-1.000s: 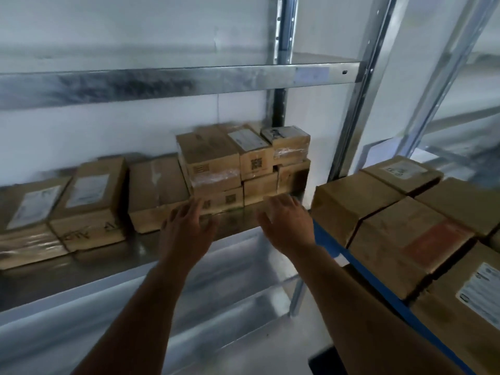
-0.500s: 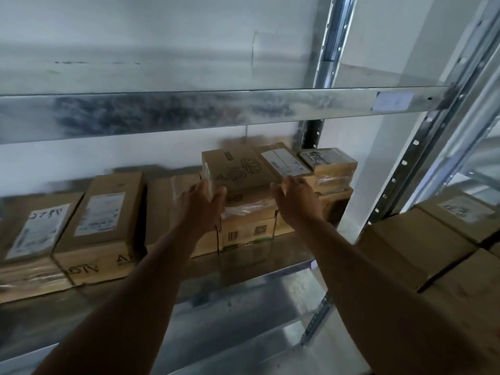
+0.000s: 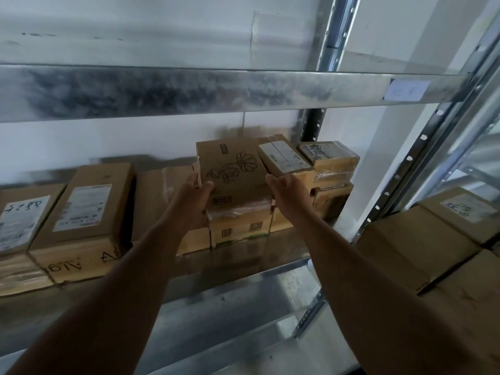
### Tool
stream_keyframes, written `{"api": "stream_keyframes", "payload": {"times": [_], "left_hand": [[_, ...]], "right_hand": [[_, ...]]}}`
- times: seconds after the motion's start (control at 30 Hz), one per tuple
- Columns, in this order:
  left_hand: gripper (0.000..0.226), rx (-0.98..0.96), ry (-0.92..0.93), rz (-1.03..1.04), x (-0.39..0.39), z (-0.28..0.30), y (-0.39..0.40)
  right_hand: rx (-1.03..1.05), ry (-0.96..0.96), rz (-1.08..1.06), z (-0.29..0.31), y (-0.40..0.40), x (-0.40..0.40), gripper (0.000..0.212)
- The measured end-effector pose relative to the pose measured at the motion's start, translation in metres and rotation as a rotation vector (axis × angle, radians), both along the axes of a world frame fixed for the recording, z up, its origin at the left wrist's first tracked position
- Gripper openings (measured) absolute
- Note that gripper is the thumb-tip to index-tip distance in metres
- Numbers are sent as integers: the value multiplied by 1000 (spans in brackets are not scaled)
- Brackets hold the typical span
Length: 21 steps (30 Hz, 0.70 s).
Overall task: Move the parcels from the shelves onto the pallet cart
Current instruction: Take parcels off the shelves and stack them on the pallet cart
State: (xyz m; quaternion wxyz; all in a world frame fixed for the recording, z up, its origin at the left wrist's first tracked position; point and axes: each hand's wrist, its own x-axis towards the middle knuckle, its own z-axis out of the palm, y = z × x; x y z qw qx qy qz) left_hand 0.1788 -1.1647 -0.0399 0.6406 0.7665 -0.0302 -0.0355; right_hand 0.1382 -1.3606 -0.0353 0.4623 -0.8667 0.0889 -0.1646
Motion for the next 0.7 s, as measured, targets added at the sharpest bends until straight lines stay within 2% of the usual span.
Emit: {"api": "stream_keyframes", "payload": {"times": [0.13,0.2,0.37,0.7], "left_hand": [[20,-111,44,-106,-22,-2,13],[31,-157,42,-153,-36,-5,17],[59,-53,-102,-138,-79,-13,12],[59,-102,-186,-233,-200,-18,-16]], "right_hand": [[196,40,144,-6,-3,-15,16],[346,94,235,-10,-5,-24,29],[316,65,342,-15,-10,-57,40],[321,-27,284,-15,-35,-199,50]]}}
